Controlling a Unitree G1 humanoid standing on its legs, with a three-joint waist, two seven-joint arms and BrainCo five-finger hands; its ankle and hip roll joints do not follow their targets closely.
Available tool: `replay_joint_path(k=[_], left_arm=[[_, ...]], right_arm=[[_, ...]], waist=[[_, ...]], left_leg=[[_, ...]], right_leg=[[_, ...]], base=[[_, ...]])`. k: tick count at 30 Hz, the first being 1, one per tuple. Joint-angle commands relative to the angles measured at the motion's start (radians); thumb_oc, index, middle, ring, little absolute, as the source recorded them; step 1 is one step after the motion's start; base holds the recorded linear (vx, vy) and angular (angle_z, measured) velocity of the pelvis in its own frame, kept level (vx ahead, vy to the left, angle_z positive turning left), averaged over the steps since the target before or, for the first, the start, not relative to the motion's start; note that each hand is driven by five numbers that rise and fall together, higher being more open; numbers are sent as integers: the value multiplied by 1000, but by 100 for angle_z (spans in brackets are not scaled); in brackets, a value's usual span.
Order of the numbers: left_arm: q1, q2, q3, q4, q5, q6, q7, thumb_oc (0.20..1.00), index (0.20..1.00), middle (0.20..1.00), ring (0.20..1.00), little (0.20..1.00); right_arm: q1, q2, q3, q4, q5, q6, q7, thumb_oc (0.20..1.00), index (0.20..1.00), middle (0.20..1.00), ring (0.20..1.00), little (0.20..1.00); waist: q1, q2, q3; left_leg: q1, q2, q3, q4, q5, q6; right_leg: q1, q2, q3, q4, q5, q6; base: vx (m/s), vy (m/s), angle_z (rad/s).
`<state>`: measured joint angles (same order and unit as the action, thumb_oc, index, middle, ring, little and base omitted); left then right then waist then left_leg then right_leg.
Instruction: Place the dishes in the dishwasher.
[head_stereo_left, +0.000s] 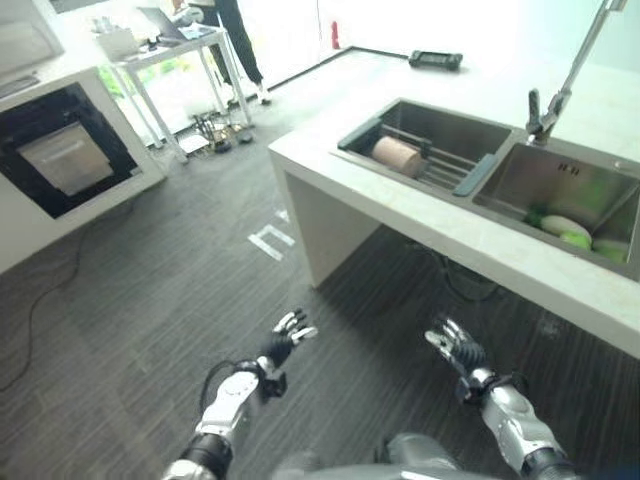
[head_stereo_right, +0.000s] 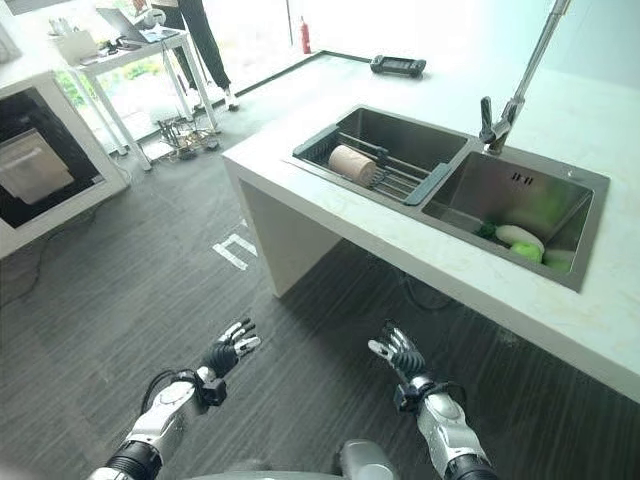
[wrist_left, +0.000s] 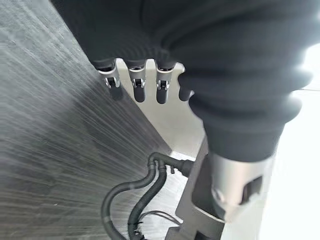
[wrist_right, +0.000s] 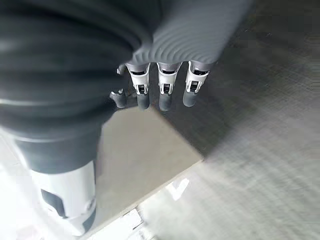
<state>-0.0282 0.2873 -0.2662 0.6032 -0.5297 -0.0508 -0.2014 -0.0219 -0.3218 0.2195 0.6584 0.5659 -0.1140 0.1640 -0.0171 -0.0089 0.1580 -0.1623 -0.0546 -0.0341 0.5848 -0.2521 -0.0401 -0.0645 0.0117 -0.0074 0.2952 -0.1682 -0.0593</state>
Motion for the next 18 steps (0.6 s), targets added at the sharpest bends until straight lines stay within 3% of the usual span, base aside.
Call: replay_joint_path(k=[1, 3, 4, 5, 9, 18], left_arm=[[-20, 34, 40, -60, -15, -56, -16, 1000, 1000, 1000, 1000, 1000], [4, 37, 47, -80, -8, -58, -19, 1000, 1000, 1000, 1000, 1000], [4, 37, 47, -80, -8, -58, -19, 1000, 1000, 1000, 1000, 1000], [-11, 42, 41, -82, -15, -47, -37, 1000, 1000, 1000, 1000, 1000], [-43, 54, 9, -24, -4, -75, -33, 1000, 1000, 1000, 1000, 1000], [-50, 65, -12, -21, 21, -43, -60, 1000, 1000, 1000, 1000, 1000]], right_arm=[[-34, -2, 19, -61, -33, -13, 33, 1000, 1000, 1000, 1000, 1000], [-40, -7, 30, -49, -24, -12, 32, 1000, 1000, 1000, 1000, 1000], [-40, -7, 30, -49, -24, -12, 32, 1000, 1000, 1000, 1000, 1000], [-34, -14, 25, -42, -20, -40, 29, 1000, 1000, 1000, 1000, 1000], [-21, -3, 18, -11, 27, -55, 42, 1000, 1000, 1000, 1000, 1000], [15, 40, 7, -25, 9, -62, 17, 1000, 1000, 1000, 1000, 1000]], waist=[[22, 6, 3], [51, 12, 16], [51, 12, 16], [48, 28, 24], [27, 36, 5], [10, 22, -18]], left_leg=[[95, 31, -104, -402, 214, -17], [76, 41, -172, -481, 272, -42], [76, 41, -172, -481, 272, -42], [60, 72, -107, -570, 300, -47], [135, 66, -124, -626, 282, -27], [208, 35, -98, -646, 228, 30]], right_leg=[[137, -16, 80, -203, 54, 140], [170, -15, 130, -228, 50, 147], [170, -15, 130, -228, 50, 147], [196, -47, 93, -228, 34, 160], [192, -58, 90, -193, 14, 175], [164, -94, 109, -163, 23, 209]], base=[[193, 199, -65], [142, 146, -98], [83, 279, -151], [57, 284, -116], [75, 210, -30], [68, 86, -10]])
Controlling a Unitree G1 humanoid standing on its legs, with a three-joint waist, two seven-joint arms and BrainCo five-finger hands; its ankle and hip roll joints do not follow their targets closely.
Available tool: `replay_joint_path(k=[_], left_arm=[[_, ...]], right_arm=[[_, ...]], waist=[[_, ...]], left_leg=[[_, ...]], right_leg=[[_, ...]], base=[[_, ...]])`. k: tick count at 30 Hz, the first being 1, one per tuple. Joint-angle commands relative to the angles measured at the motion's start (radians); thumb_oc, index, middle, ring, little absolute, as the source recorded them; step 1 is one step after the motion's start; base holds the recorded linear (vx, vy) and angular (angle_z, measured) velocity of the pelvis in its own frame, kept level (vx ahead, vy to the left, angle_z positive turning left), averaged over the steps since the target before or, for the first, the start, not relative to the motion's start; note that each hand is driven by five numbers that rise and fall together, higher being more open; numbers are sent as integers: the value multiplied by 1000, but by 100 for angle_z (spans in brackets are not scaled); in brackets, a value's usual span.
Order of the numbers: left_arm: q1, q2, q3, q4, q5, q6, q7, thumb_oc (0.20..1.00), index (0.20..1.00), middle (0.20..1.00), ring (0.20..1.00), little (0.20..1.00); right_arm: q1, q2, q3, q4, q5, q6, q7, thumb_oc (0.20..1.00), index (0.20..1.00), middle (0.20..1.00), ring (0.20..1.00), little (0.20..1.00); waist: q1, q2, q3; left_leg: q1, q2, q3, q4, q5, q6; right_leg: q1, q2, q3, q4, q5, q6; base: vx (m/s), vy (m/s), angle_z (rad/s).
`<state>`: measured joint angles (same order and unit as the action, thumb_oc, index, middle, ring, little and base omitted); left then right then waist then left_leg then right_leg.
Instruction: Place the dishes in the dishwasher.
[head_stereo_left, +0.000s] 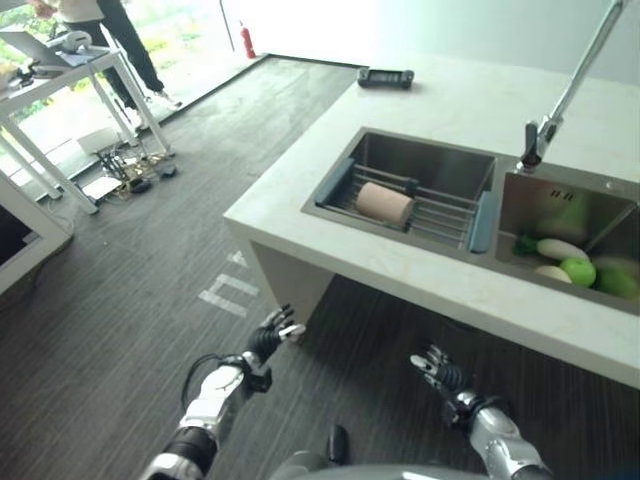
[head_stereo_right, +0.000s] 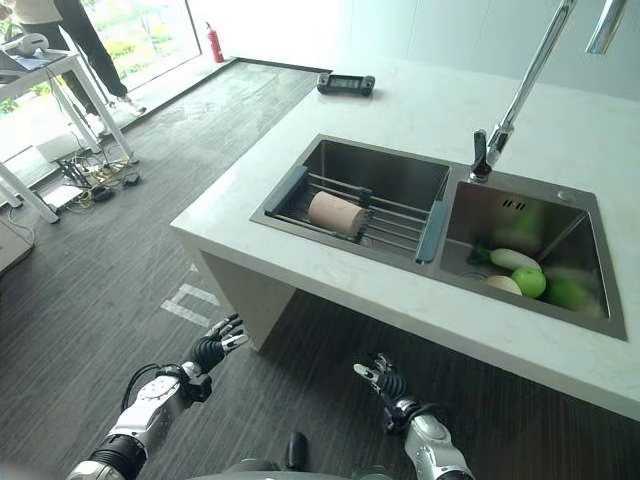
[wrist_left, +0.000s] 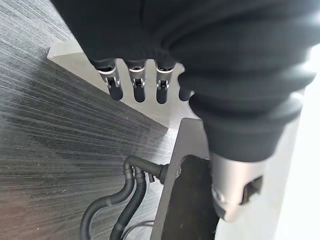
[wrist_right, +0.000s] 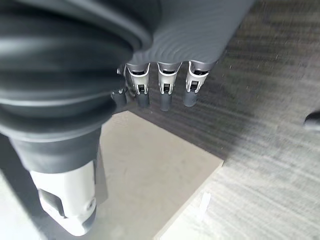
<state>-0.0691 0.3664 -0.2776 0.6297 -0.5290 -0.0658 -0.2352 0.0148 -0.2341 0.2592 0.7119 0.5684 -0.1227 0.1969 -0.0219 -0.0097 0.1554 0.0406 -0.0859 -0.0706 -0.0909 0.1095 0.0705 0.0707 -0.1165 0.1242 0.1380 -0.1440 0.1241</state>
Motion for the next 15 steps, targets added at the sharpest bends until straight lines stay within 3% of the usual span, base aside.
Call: replay_joint_path(k=[1, 5, 7, 10, 15], left_arm=[[-10, -16, -2, -45, 24, -28, -27, 1000, 1000, 1000, 1000, 1000], [-11, -15, -4, -55, 30, -17, -29, 1000, 1000, 1000, 1000, 1000], [-3, -7, 4, -61, 23, -8, -6, 1000, 1000, 1000, 1000, 1000], [9, 3, 6, -69, 32, -9, 26, 1000, 1000, 1000, 1000, 1000], [22, 11, 57, -58, -6, -8, 9, 1000, 1000, 1000, 1000, 1000]], right_arm=[[-19, -44, -34, -83, 2, -54, -22, 1000, 1000, 1000, 1000, 1000], [-12, -43, -47, -86, 0, -48, -37, 1000, 1000, 1000, 1000, 1000], [-36, -46, -48, -60, 1, -25, -20, 1000, 1000, 1000, 1000, 1000], [-49, -29, -34, -61, -10, 5, -18, 1000, 1000, 1000, 1000, 1000], [-71, -30, -13, -27, -44, 14, 12, 1000, 1000, 1000, 1000, 1000]], waist=[[13, 21, -16], [13, 6, -23], [44, -4, -25], [52, 3, -13], [57, -2, 17]], left_leg=[[8, 68, -52, 28, -137, -78], [10, 70, -11, 28, -154, -65], [18, 71, 57, 18, -162, -58], [34, 80, 100, 4, -168, -44], [97, 98, 195, 16, -204, -82]], right_leg=[[24, 27, -25, -5, 3, 30], [12, -4, -35, -18, 26, 54], [-3, -37, -138, 13, 63, 79], [-81, -23, -188, 140, 94, 89], [-124, -79, -320, -8, 182, 100]], base=[[39, 28, -17], [64, 31, -42], [62, 26, -70], [44, 6, -186], [120, -120, -85]])
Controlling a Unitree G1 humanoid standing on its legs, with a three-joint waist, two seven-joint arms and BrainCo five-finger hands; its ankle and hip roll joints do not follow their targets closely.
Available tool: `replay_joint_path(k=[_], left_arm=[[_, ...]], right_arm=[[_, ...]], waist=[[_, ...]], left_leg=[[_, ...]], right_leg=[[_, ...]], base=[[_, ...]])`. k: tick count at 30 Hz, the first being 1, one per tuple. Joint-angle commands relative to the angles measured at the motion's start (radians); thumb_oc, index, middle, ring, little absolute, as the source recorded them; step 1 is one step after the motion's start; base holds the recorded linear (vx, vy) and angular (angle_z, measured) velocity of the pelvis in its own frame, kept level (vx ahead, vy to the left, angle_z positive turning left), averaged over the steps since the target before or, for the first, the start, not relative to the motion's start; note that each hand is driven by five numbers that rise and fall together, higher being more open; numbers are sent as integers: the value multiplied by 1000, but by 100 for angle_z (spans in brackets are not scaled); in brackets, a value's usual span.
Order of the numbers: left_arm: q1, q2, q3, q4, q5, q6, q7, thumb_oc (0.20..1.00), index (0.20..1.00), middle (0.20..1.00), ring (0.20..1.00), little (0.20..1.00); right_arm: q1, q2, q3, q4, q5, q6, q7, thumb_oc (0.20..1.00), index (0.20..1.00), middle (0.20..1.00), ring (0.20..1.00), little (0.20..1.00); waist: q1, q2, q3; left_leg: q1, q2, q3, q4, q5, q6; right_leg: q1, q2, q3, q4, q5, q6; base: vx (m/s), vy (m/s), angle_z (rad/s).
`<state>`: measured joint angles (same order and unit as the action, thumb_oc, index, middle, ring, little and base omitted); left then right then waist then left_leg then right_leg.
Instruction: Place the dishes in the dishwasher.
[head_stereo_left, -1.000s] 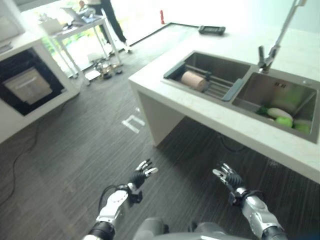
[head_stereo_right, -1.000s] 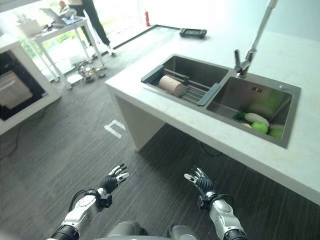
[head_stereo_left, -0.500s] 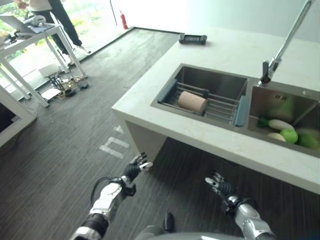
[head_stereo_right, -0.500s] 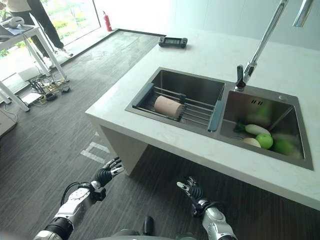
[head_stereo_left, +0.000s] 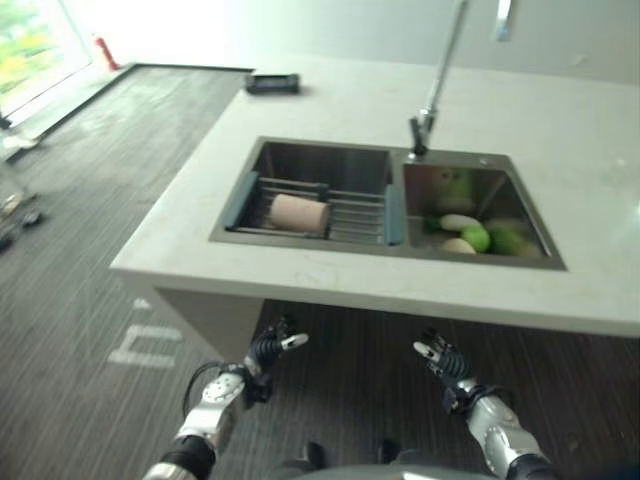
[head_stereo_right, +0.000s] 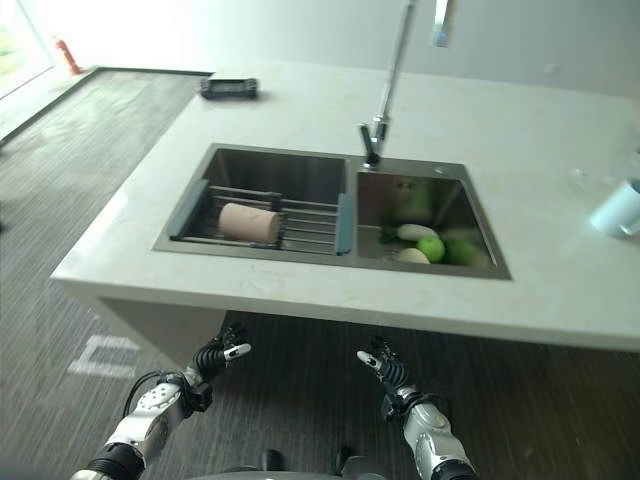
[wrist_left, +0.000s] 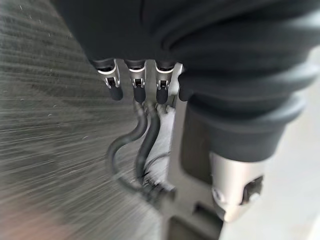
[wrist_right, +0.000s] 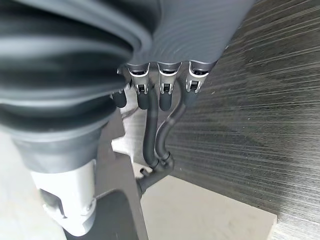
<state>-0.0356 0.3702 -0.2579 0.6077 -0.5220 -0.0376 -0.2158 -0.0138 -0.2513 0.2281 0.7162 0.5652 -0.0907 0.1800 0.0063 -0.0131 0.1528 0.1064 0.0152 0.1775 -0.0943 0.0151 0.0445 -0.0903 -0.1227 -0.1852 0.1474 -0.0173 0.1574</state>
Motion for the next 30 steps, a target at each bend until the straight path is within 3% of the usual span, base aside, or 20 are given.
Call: replay_joint_path(k=[1, 5, 8, 9, 10, 12, 13, 14, 16, 17, 18, 20, 22, 25, 30], left_arm=[[-14, 4, 37, -32, -21, -31, -13, 1000, 1000, 1000, 1000, 1000], [-24, -28, 27, 15, -50, -28, -12, 1000, 1000, 1000, 1000, 1000], [-42, -69, 0, 106, 12, -41, -6, 1000, 1000, 1000, 1000, 1000], [-48, -83, -6, 141, 31, -41, -3, 1000, 1000, 1000, 1000, 1000], [-56, -95, -7, 176, 47, -39, -1, 1000, 1000, 1000, 1000, 1000], [-67, -109, -5, 254, 96, -57, -9, 1000, 1000, 1000, 1000, 1000], [-79, -112, -15, 314, 104, -77, -17, 1000, 1000, 1000, 1000, 1000], [-82, -115, -20, 326, 103, -77, -18, 1000, 1000, 1000, 1000, 1000], [-86, -124, -35, 363, 112, -76, -8, 1000, 1000, 1000, 1000, 1000], [-91, -127, -42, 387, 128, -81, -8, 1000, 1000, 1000, 1000, 1000], [-108, -135, -74, 463, 182, -74, -19, 1000, 1000, 1000, 1000, 1000], [-104, -129, -94, 497, 162, -72, 4, 1000, 1000, 1000, 1000, 1000], [-87, -117, -60, 515, 144, -53, 11, 1000, 1000, 1000, 1000, 1000], [-80, -100, -55, 550, 157, -25, 8, 1000, 1000, 1000, 1000, 1000], [-72, -118, -14, 597, 111, -5, 18, 1000, 1000, 1000, 1000, 1000]], right_arm=[[-45, -20, 16, -27, -43, -13, 27, 1000, 1000, 1000, 1000, 1000], [-53, -34, 18, 13, -65, -17, 37, 1000, 1000, 1000, 1000, 1000], [-54, -47, 32, 47, -100, 4, 50, 1000, 1000, 1000, 1000, 1000], [-54, -50, 41, 60, -119, 12, 51, 1000, 1000, 1000, 1000, 1000], [-54, -54, 48, 75, -129, 9, 48, 1000, 1000, 1000, 1000, 1000], [-70, -52, 57, 131, -139, 0, 46, 1000, 1000, 1000, 1000, 1000], [-91, -51, 64, 182, -144, -14, 54, 1000, 1000, 1000, 1000, 1000], [-95, -52, 67, 193, -145, -18, 55, 1000, 1000, 1000, 1000, 1000], [-93, -57, 61, 224, -152, -37, 48, 1000, 1000, 1000, 1000, 1000], [-92, -54, 54, 236, -155, -45, 39, 1000, 1000, 1000, 1000, 1000], [-78, -32, 10, 288, -67, -65, 6, 1000, 1000, 1000, 1000, 1000], [-72, -16, -21, 312, -59, -63, 11, 1000, 1000, 1000, 1000, 1000], [-83, 0, -36, 333, -86, -58, 27, 1000, 1000, 1000, 1000, 1000], [-102, 11, -19, 340, -56, -57, 16, 1000, 1000, 1000, 1000, 1000], [-119, 18, -15, 357, -40, -62, -10, 1000, 1000, 1000, 1000, 1000]], waist=[[24, 3, 19], [10, -1, 10], [-5, -24, 7], [-2, -31, 14], [4, -29, 21], [12, -21, 22], [15, -6, 15], [18, 0, 18], [24, 20, 19], [21, 27, 18], [14, 26, 5], [12, 22, -1], [36, 23, -12], [42, 21, -21], [60, 5, -25]], left_leg=[[30, -3, -54, 28, -115, -56], [14, -3, -52, 96, -138, -62], [-17, -45, -93, 269, -223, -59], [-51, -53, -110, 361, -223, -70], [-93, -44, -129, 423, -188, -88], [-101, -17, -166, 374, -179, -89], [-78, 49, -204, 259, -135, -116], [-70, 73, -222, 220, -110, -131], [-78, 146, -269, 136, -42, -173], [-62, 157, -240, 95, -30, -173], [-33, 145, -202, 55, -35, -169], [-4, 103, -187, 23, -53, -137], [2, 104, -113, 7, -54, -127], [-6, 88, -110, 13, -65, -102], [-24, 86, -121, 23, -57, -103]], right_leg=[[39, -65, -1, -32, 40, 58], [65, -40, 17, -49, 5, 30], [82, -30, 55, -40, -24, 6], [97, -30, 63, -32, -35, -7], [115, -23, 68, -31, -44, -19], [129, -12, 90, -28, -59, -25], [137, -11, 106, -36, -69, -19], [146, -12, 113, -40, -74, -16], [170, -41, 125, -51, -89, 2], [182, -66, 104, -58, -89, 15], [191, -147, 60, -78, -43, 65], [164, -179, 60, -65, -12, 90], [144, -189, -30, -33, 11, 101], [112, -122, -12, 50, -44, 75], [148, -96, -7, -34, -61, 43]], base=[[132, -112, -34], [157, -100, 1], [205, -78, 18], [208, 32, 8], [150, 123, 12], [164, 314, -20], [162, 432, -50], [151, 501, -59], [100, 537, -63], [142, 854, -53], [125, 710, -6], [96, 573, 10], [-25, 260, -62], [-8, 66, -61], [12, -67, 23]])
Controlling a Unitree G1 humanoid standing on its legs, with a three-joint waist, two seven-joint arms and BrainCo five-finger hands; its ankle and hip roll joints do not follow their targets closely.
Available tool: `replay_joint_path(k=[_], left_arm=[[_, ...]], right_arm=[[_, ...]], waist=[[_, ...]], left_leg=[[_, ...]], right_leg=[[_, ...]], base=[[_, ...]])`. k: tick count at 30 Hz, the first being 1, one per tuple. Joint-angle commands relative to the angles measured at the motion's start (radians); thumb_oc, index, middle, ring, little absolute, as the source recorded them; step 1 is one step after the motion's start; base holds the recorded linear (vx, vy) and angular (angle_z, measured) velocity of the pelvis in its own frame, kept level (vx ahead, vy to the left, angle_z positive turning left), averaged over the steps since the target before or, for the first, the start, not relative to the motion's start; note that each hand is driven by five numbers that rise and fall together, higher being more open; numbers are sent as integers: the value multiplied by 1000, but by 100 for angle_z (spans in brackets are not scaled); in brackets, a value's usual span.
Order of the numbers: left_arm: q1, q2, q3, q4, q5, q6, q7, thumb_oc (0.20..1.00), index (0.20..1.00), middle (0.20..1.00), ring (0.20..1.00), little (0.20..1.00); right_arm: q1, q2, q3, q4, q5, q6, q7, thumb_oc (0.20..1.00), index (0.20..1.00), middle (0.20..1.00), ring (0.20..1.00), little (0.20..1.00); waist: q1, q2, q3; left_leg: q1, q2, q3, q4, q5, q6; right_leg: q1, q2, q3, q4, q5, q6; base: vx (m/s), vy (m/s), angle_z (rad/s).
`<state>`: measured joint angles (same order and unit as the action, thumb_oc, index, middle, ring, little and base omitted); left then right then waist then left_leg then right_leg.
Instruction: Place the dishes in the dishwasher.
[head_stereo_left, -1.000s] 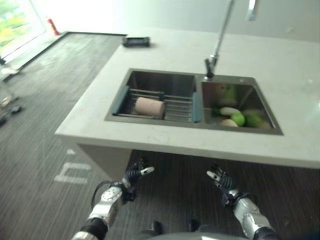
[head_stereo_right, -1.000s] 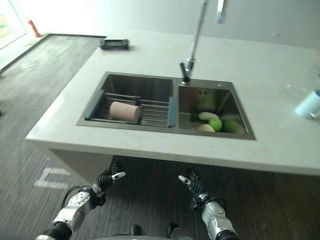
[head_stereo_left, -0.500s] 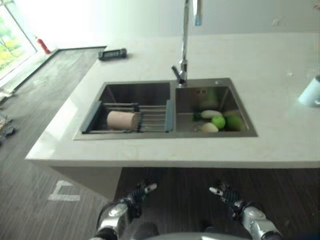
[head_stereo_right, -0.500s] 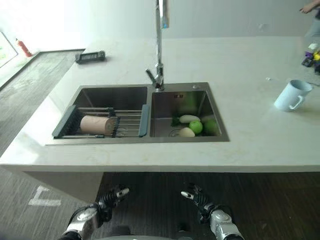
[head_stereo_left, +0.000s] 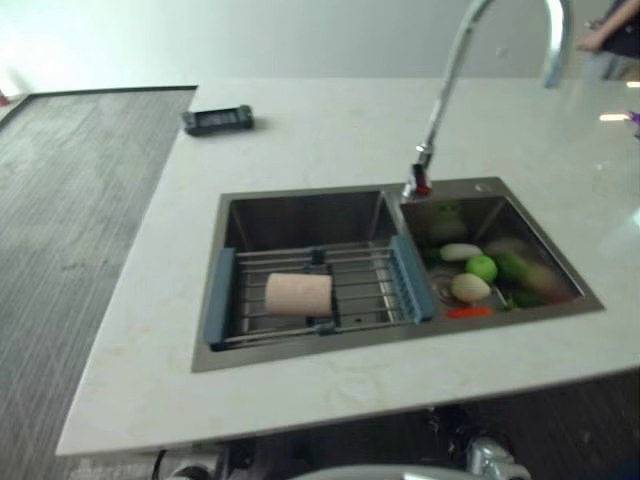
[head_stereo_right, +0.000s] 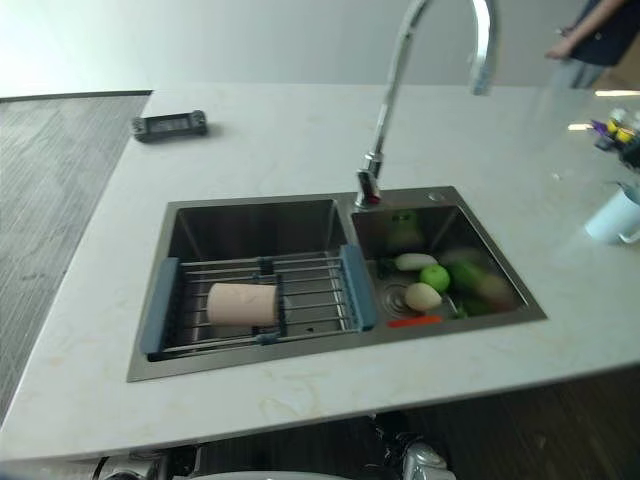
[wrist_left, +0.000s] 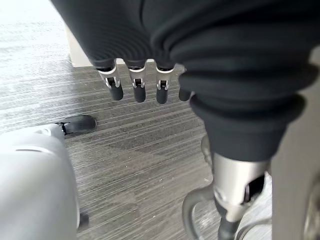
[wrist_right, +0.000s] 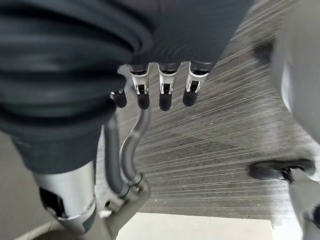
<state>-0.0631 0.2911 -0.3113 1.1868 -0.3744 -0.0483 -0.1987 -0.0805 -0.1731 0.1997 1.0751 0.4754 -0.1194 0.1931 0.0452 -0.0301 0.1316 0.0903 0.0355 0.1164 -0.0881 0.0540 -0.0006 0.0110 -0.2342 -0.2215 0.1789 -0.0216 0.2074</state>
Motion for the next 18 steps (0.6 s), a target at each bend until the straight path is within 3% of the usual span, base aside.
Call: replay_joint_path(k=[1, 13, 18], left_arm=[[-36, -48, 53, 26, -24, 7, -4, 1000, 1000, 1000, 1000, 1000], [20, -79, 77, 48, -32, 30, 12, 1000, 1000, 1000, 1000, 1000], [39, -103, 125, 88, -153, 127, 52, 1000, 1000, 1000, 1000, 1000]], right_arm=[[-53, -60, 7, 8, 58, -40, -24, 1000, 1000, 1000, 1000, 1000], [-23, -56, 0, 32, 55, -37, -18, 1000, 1000, 1000, 1000, 1000], [-27, -45, 7, 53, 12, -31, -10, 1000, 1000, 1000, 1000, 1000]], waist=[[26, 20, -8], [40, 12, -35], [68, 5, -41]], left_leg=[[-6, 69, -58, 14, -95, -62], [21, 97, -68, 1, -96, -96], [9, 115, -85, 1, -87, -116]], right_leg=[[61, 21, 28, -89, -53, -10], [142, 59, -4, -185, -56, -33], [153, 71, -37, -207, -56, -42]], base=[[72, -116, 15], [26, -59, 8], [-25, -35, 15]])
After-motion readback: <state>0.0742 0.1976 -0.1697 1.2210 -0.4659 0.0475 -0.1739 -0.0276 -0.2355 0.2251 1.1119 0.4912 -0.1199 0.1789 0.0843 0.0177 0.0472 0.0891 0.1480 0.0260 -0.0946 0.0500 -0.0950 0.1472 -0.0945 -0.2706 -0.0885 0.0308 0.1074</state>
